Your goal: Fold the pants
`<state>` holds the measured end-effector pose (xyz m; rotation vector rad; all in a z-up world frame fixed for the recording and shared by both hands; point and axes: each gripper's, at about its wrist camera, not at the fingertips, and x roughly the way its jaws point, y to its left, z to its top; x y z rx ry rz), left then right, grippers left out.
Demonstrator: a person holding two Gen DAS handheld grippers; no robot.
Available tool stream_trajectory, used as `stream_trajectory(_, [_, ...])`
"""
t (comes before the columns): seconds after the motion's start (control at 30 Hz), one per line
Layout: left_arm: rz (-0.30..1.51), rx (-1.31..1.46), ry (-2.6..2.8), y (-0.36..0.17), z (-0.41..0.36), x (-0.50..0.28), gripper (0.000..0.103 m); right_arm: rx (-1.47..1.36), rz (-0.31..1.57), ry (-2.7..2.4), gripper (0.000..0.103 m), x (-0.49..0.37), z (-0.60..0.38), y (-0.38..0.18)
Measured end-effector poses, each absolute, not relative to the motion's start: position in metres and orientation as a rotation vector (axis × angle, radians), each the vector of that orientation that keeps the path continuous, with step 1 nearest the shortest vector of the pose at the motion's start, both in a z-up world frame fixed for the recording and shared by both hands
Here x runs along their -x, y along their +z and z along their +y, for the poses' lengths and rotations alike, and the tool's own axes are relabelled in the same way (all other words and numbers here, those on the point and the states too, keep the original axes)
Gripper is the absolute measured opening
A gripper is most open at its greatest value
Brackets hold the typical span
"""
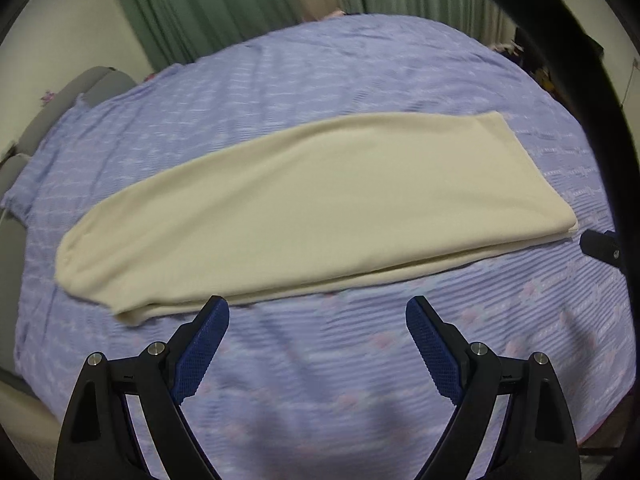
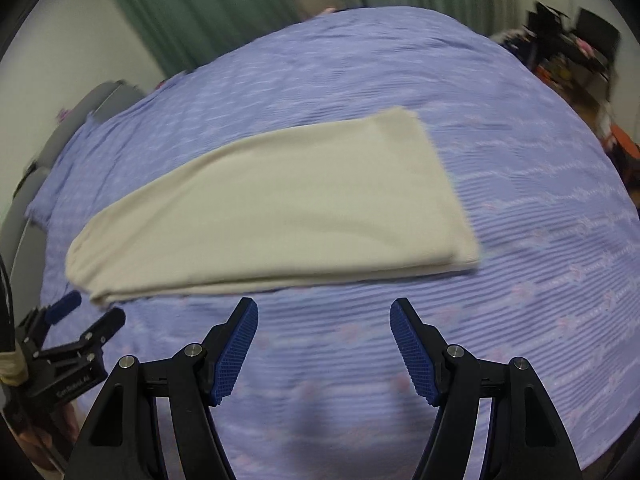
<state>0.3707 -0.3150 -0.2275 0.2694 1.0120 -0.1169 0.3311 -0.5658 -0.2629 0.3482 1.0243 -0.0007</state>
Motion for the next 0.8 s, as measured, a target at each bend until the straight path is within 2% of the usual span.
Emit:
stream_trajectory(0.13, [1.0, -0.3, -0.158, -0.245, -0.36, -0.386, 0.091, -0.378, 0.995, -0.041, 0.068, -0.343, -0.607, -0.278])
stream_trajectory(0.37, [1.013, -0.286, -0.186, -0.263, -0.403, -0.405, 0.091, -0.461, 1.013, -0.024, 0.054, -0.372, -0.646, -0.313])
stream_trajectory(0.73, [1.04, -0.261, -0.173, -0.281, -0.433, -0.423, 0.091, -0.562, 1.087, 0.052, 0.053, -0.397, -0.657, -0.355])
stream_trajectory(0.77, [1.045, -0.259, -0.171, -0.283, -0.435, -0.425, 0.091, -0.572, 1.093, 0.057, 0.049, -0.4, -0.659, -0.359])
stream_trajectory(0.8, [1.05, -0.257, -0.169, -0.284, -0.437, -0.426, 0.091, -0.574, 1.094, 0.06, 0.039, -0.403, -0.659, -0.361])
